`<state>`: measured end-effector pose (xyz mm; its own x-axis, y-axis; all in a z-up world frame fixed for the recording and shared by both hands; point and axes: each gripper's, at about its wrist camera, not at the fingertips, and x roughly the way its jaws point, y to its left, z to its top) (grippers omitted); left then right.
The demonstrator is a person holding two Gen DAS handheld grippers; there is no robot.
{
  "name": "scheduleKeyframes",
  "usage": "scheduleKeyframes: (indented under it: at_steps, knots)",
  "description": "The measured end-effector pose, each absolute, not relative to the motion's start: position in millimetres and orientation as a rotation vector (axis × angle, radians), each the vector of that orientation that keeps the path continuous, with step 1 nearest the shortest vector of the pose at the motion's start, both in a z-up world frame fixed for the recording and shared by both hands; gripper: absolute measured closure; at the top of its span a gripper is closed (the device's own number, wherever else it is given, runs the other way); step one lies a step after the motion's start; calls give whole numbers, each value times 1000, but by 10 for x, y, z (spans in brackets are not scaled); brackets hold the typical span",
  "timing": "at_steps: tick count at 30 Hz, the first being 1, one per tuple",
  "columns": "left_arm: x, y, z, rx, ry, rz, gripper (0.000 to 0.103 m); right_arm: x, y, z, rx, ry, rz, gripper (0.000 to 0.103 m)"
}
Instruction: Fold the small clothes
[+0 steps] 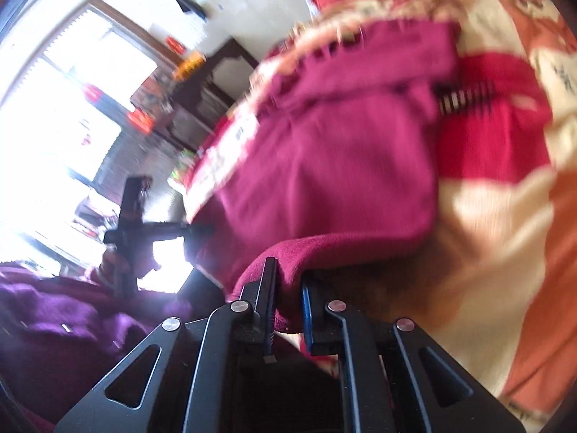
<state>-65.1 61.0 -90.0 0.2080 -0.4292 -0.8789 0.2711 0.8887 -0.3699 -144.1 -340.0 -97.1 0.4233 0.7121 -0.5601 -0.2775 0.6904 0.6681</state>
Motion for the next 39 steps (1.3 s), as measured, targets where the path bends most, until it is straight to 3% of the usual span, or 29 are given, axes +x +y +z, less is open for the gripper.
scheduleKeyframes:
  at_steps: [14,25,26,31,32,33,35,39]
  knots:
    - [803,358,-4,-195,993,-456,95,-52,-3744,-322,466,716,483,103]
    - [2227,-40,-563,-200,1021,-323,91,1405,-4097,-854,539,823,280,103]
    - [2295,-35,-601,-211,1029,-337,87,1496,-4085,-930,537,843,259,103]
    - [2351,78,-528,-258,1032,-440,63,1455,-4246,-864,522,761,190,77]
    - [2324,92,-483,-257,1029,-445,54,1380,-4286,-807,523,747,173,76]
    - [2288,122,-415,-238,1001,-420,33,1285,-4318,-754,520,727,148,76]
    - [2214,219,-261,-236,901,-360,14,1129,-4263,-677,505,690,195,78]
    - [2181,372,-151,-300,830,-326,9,1113,-3783,-656,344,724,293,83]
